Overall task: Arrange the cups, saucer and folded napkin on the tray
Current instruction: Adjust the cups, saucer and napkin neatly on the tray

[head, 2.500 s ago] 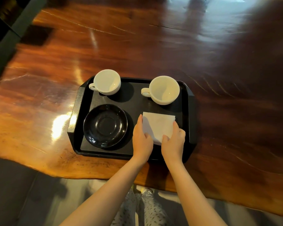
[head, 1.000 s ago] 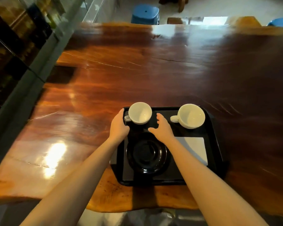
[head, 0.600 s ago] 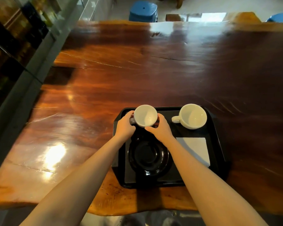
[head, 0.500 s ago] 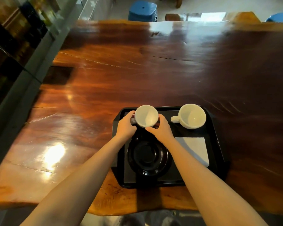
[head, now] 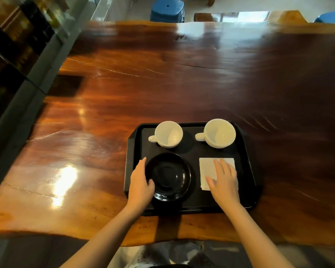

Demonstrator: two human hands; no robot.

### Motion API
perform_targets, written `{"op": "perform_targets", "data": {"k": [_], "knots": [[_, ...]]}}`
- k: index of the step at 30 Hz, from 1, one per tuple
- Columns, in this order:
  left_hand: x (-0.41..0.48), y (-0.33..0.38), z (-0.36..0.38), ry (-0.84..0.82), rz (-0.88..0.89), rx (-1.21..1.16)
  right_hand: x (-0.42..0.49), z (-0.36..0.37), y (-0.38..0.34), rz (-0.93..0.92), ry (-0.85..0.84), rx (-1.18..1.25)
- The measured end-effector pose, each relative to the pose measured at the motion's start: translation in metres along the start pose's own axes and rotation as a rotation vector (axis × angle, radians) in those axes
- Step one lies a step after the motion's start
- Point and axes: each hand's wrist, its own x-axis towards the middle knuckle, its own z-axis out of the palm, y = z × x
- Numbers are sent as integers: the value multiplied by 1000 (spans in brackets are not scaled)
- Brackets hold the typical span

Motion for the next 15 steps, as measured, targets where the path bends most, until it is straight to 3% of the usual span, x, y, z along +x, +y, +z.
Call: {"op": "perform_targets", "data": {"k": [4,15], "knots": [[-23,-4,15,48,-92,-58,-4,9,15,-31,-116,-125],[-36,4,26,94,-229,-108,-7,11,22,-111,-138,-175]]}}
